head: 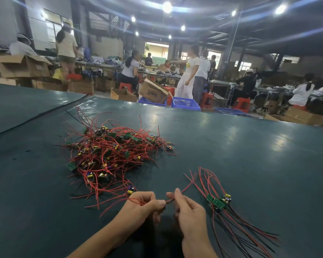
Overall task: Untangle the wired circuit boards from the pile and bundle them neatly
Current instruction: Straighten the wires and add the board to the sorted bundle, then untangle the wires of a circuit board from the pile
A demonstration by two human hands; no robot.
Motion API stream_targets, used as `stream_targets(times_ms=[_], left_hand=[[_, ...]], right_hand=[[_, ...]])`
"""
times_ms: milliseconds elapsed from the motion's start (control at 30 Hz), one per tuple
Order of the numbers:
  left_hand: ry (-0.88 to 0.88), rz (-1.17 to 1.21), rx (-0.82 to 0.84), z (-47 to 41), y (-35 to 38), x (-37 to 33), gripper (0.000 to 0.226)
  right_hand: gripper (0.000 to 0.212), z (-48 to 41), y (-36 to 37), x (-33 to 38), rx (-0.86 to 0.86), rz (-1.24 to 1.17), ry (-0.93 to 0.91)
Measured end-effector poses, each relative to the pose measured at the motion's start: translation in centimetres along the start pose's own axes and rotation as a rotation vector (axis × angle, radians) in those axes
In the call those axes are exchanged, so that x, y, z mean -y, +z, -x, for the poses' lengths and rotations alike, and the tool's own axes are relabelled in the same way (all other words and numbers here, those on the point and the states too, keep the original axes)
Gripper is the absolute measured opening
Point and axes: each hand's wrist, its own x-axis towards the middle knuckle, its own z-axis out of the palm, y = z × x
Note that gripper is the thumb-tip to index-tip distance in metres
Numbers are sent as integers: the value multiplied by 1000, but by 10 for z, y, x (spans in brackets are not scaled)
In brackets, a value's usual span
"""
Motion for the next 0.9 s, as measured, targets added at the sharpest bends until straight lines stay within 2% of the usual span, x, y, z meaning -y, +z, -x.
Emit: stream_targets(times_ms=[133,300,400,533,667,700,800,900], left_hand=[[-30,38,-11,1,2,-2,27],[-59,79,-32,-1,3,-3,30],[-62,110,-47,-3,0,-2,37],[-63,234,-141,-4,-2,0,18],[-51,224,-213,-5,-1,-2,19],[-55,233,-238,-6,0,-2,20],[-99,288,-283,-9,-2,-4,27],[-160,332,-210,-4,-6,-7,34]], right_hand=[[29,-17,-25,15,-117,-179,90],[25,-24,-34,22,-125,-320,59],[27,-22,-32,21,-119,-338,27],[34,-18,-32,23,-141,-282,-90],[32,-11,-28,29,-117,-268,-196],[34,-9,-27,31,-92,-291,-211],[60,-6,-28,33,37,-426,-200],[68,-5,-28,30,104,-415,-134]])
